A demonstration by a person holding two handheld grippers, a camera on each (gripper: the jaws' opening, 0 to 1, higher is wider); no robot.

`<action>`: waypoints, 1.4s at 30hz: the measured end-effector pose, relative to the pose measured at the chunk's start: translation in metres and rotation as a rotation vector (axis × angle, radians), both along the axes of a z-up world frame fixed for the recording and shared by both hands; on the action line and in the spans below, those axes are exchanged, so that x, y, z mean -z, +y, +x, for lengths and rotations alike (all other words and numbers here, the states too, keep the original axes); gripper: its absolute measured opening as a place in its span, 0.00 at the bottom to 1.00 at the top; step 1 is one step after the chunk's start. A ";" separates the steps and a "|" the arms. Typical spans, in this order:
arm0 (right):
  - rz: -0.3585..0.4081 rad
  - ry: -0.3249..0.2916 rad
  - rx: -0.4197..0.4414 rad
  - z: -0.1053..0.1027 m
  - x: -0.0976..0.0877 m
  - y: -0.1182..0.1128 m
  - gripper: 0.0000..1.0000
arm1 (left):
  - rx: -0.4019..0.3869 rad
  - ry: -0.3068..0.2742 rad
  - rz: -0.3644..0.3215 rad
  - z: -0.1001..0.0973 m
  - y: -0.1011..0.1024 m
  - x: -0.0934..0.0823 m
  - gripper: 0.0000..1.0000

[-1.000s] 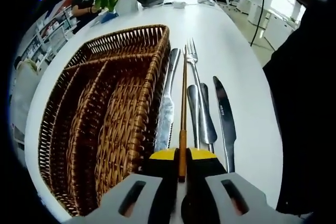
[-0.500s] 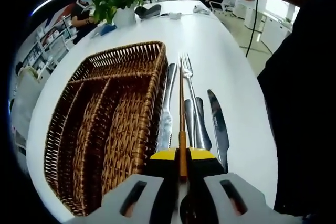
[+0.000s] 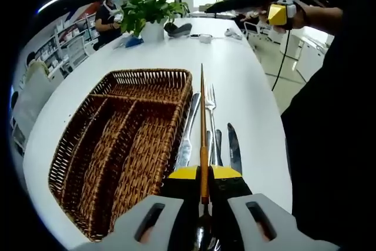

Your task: Arrange the knives, forks, and spoons in their matching storage slots by inserting each utensil handle-first until every utensil is classified and aligned in the correct compartment

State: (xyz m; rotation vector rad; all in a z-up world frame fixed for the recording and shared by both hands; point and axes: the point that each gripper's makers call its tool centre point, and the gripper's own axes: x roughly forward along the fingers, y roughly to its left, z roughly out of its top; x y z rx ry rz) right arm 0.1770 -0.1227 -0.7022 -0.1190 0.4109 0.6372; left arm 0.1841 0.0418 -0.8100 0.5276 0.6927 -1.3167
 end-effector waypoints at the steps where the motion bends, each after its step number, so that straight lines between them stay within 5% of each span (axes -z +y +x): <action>1: 0.004 0.004 -0.006 0.000 0.000 0.002 0.92 | -0.011 0.002 -0.010 0.001 0.001 -0.002 0.03; 6: 0.023 0.027 -0.046 -0.001 0.002 0.015 0.84 | -0.074 0.009 -0.063 0.005 0.008 -0.017 0.03; 10: 0.042 0.062 -0.127 -0.007 0.003 0.034 0.67 | -0.122 0.016 -0.107 0.007 0.011 -0.028 0.03; 15: 0.068 0.087 -0.174 -0.009 0.002 0.054 0.61 | -0.182 0.032 -0.181 0.008 0.011 -0.046 0.03; 19: 0.178 0.128 -0.240 -0.009 -0.010 0.083 0.58 | -0.200 0.038 -0.231 0.009 0.008 -0.062 0.03; 27: 0.271 0.206 -0.304 -0.008 -0.013 0.113 0.44 | -0.233 0.087 -0.356 0.004 -0.013 -0.090 0.04; 33: 0.288 0.245 -0.306 -0.008 -0.008 0.120 0.37 | -0.225 0.099 -0.386 -0.002 -0.021 -0.097 0.04; 42: 0.453 0.326 -0.220 0.005 -0.017 0.123 0.20 | -0.213 0.122 -0.469 -0.006 -0.033 -0.119 0.04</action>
